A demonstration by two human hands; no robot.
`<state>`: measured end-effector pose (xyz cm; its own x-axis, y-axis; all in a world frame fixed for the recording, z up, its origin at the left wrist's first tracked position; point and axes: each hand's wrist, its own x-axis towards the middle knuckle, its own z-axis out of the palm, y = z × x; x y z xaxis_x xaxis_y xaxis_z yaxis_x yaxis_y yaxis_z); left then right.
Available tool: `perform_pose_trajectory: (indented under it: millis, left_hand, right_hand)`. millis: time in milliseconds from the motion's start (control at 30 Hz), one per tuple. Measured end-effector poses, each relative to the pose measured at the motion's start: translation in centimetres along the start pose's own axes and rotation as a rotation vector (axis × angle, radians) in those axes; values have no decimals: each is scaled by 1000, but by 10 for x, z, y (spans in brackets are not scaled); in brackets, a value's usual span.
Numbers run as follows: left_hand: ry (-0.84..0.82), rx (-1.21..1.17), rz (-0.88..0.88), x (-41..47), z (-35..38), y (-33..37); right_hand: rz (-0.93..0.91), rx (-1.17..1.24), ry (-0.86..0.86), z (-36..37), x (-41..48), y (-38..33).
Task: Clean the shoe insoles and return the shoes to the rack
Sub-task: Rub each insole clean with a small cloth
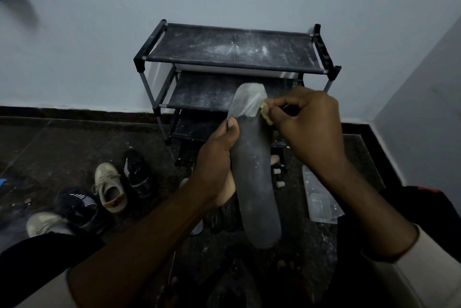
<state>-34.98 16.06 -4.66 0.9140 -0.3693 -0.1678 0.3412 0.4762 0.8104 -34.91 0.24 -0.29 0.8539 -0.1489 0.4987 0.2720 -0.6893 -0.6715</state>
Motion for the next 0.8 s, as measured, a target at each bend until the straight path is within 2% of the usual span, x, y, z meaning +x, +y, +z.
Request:
perform_pose_trajectory:
  millis: [100, 233, 400, 567, 700, 800]
  left_hand:
    - [13, -1, 16, 1, -1, 0]
    - [-7, -10, -2, 0, 0, 1]
    - [29, 13, 29, 2, -3, -3]
    - [25, 1, 6, 1, -2, -3]
    - [19, 9, 29, 1, -3, -2]
    - [-1, 4, 5, 0, -2, -3]
  right_hand:
    - [1, 4, -67, 4, -9, -2]
    - [70, 24, 32, -1, 1, 3]
    - [36, 18, -43, 6, -10, -6]
    - [71, 20, 37, 2, 0, -3]
    - [28, 7, -41, 6, -10, -5]
    - [75, 24, 46, 0, -1, 0]
